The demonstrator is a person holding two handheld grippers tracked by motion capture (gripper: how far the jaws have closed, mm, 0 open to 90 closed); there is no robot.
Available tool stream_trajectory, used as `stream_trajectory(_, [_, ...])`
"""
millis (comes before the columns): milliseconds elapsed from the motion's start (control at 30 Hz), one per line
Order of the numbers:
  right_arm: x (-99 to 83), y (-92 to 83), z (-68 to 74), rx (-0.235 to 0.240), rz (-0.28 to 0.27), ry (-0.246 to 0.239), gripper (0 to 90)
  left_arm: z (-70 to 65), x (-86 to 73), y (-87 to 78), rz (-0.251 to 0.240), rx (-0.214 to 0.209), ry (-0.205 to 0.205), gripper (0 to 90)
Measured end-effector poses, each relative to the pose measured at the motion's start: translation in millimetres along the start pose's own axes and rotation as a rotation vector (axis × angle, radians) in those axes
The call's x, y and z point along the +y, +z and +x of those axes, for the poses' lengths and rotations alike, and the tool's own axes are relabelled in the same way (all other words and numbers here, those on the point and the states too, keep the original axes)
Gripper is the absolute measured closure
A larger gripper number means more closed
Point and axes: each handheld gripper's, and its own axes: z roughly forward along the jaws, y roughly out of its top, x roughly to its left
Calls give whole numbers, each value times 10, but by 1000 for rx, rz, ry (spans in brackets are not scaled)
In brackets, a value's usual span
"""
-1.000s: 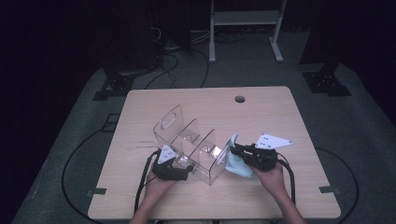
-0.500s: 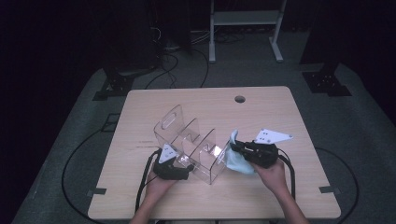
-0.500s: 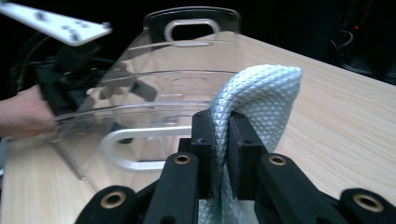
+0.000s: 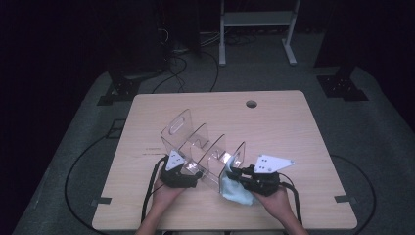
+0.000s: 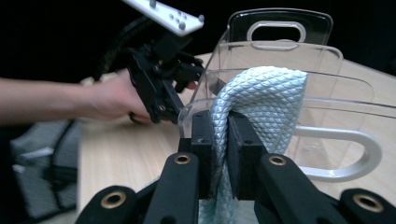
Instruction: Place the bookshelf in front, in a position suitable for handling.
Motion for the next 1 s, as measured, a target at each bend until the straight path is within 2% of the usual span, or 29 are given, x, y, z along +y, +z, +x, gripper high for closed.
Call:
stream_trajectory(33, [1,-9,-16,-11,3,-2,818,-2,3,5,-2,2,2,74])
stream_trajectory(100, [-7,-36,-95,-21,-9,43,818,-4,14,10,3,3,9,74])
stream_trajectory(167, [-36,-26,-64,-14,-23,60,819,-1,10,13,2,1,6,74])
stream_trajectory(233, [-73,57,59,20,1,20,819,15,3,5,1,2,6,76])
stream_trajectory(267, [-83,86,104,14,19,-10,819,19,2,1,3,1,5,77])
stream_trajectory(300, [-80,90,107,6,23,-19,820,14,4,6,0,3,4,77])
stream_trajectory(433, [-121,42,7,-4,9,17,820,-6,11,16,-4,10,4,76])
stream_trajectory(467, [-172,67,7,-15,23,14,820,-3,8,18,-7,8,4,77])
stream_trajectory(533, [-294,159,8,-20,88,25,820,2,8,17,-4,7,6,77])
stream_trajectory(567, [-326,185,9,-14,95,26,820,2,9,17,-3,7,6,76])
stream_trajectory(600, [-314,184,24,-11,92,29,820,3,9,16,-1,7,5,77])
stream_trajectory(700, [-207,143,93,-1,57,-8,820,6,5,12,-1,7,5,77])
stream_trajectory(767, [-211,143,119,0,47,-14,820,3,5,14,-4,6,1,77])
stream_trajectory(800, [-238,151,108,1,46,-7,820,6,5,13,-4,8,5,77])
stream_trajectory(900, [-359,209,24,-5,95,30,819,3,5,12,-2,6,3,77])
stream_trajectory(933, [-375,210,14,3,92,48,820,7,8,11,1,7,9,77])
stream_trajectory(1000, [-329,196,65,20,78,22,819,3,6,11,-2,7,2,77])
